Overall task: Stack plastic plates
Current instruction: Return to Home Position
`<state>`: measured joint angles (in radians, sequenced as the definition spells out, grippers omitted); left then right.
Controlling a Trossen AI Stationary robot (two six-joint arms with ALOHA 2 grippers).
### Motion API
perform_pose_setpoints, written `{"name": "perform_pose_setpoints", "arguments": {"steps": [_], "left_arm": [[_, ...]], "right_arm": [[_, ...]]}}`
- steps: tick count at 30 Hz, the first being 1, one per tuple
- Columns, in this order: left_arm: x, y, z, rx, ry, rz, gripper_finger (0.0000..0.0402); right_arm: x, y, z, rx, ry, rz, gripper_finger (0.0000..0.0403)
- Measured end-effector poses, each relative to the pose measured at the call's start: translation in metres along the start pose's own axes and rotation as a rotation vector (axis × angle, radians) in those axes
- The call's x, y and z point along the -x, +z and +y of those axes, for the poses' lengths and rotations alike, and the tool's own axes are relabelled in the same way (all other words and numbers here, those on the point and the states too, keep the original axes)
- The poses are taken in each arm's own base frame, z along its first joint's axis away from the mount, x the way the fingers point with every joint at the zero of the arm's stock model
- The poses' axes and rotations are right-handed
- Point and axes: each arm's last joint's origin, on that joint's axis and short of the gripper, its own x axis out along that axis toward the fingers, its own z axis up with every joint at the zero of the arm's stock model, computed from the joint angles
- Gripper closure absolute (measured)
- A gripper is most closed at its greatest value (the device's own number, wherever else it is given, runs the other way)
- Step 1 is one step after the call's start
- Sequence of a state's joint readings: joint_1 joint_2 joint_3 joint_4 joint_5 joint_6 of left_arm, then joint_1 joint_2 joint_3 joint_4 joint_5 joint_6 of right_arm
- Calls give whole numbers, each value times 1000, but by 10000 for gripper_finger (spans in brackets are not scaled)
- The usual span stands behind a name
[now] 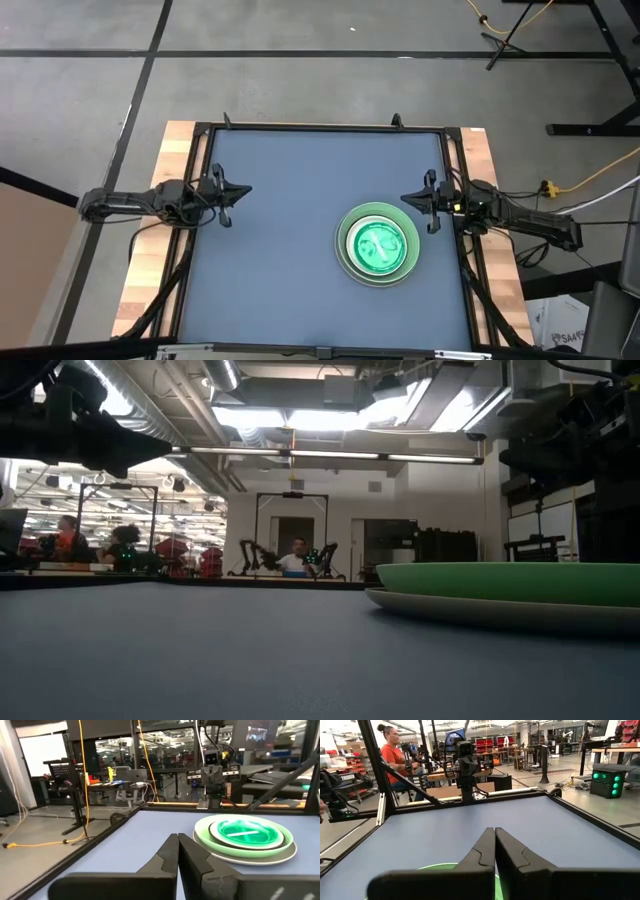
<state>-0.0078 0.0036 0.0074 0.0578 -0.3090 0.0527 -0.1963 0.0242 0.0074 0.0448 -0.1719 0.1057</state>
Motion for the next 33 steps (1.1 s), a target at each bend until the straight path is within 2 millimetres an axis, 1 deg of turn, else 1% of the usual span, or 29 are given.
{"name": "perform_pose_setpoints", "arguments": {"steps": [10,17,22,24,33], "left_arm": [[0,0,1,-15,2,2,401],[-1,0,1,-16,1,3,402],[-1,-1,1,-73,1,7,402],[-1,-1,1,-72,1,7,402],[-1,-1,1,-76,1,7,402]], "right_arm": [[0,0,0,-2,0,1,402],[0,0,0,34,-7,1,402],[0,-1,-2,114,-78,10,402],[0,-2,-3,113,-102,13,402],[0,-3,-3,105,-104,25,402]]}}
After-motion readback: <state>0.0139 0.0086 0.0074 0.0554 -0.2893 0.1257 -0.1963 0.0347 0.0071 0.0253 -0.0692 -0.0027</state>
